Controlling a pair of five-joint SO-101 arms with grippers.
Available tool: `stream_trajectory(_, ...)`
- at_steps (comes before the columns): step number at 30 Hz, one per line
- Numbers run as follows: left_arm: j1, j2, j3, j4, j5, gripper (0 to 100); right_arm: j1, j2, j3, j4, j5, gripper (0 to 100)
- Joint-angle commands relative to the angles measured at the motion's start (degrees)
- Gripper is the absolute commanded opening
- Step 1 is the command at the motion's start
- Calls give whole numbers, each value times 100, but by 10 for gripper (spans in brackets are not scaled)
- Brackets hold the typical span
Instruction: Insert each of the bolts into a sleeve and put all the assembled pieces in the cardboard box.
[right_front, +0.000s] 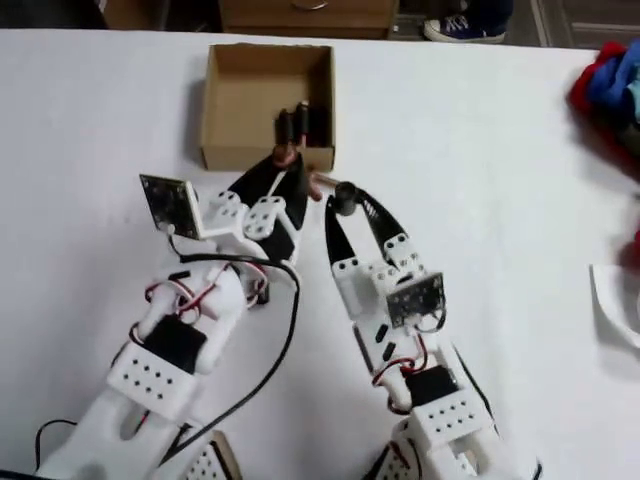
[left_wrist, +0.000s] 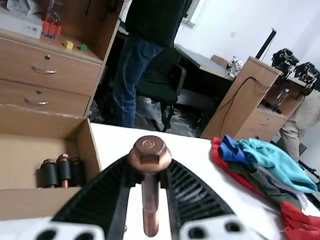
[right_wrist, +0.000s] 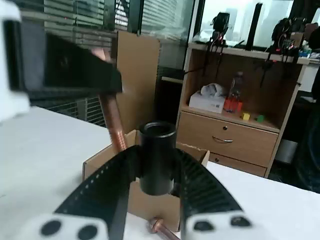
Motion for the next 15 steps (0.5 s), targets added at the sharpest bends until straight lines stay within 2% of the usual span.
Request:
stream_trajectory(1, 79, 281, -787, -158, -53, 24, 84, -585, 79, 690, 0, 19)
stream_trajectory(7, 88, 756, -1895, 141, -53, 24, 66, -1226, 79, 2009, -9, 19)
stream_trajectory(15, 809, 888, -2246, 1266, -202, 24, 84, -1657, 79, 2738, -9, 19)
